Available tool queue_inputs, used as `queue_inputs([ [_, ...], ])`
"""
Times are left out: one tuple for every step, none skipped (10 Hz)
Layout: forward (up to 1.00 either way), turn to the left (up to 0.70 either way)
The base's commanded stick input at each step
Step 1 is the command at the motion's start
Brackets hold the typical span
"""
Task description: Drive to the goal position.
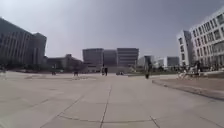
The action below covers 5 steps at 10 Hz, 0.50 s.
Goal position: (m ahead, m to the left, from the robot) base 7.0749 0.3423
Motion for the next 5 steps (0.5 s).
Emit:
queue_inputs([
  [0.85,0.0],
  [0.85,0.0],
  [0.85,0.0],
  [0.85,0.0],
  [0.85,0.0],
])
